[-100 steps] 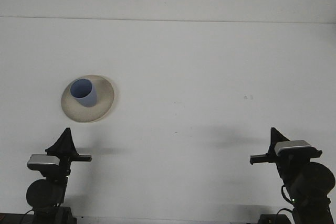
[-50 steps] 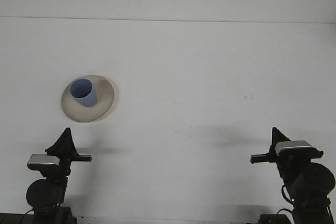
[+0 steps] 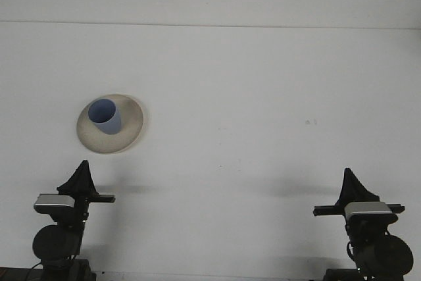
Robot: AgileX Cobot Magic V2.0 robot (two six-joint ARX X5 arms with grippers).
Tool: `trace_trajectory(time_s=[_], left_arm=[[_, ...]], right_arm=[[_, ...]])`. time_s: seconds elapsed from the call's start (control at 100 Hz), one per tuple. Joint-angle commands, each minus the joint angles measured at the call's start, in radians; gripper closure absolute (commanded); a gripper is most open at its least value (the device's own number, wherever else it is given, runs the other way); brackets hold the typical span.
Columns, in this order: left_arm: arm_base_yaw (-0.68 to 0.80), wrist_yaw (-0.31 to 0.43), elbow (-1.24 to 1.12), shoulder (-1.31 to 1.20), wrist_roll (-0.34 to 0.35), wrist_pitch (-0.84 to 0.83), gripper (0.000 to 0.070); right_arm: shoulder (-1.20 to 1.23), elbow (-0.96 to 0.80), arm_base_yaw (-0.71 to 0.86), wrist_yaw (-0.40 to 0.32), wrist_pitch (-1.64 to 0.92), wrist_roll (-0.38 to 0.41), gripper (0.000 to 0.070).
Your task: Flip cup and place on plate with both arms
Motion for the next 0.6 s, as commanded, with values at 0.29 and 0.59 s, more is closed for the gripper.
trace_trajectory(time_s=[0.29,0.59], left_arm=[[0.002,-0.001,-0.02,-0.001,-0.002,0.012,0.0689],[0.002,-0.001,-0.02,-0.001,-0.002,0.011,0.0689]], right_arm=[[-0.1,-0.185,0.0,0.003,0.163,0.011,0.07],[-0.1,-0.319,0.001,0.004,0.336,0.051,0.07]])
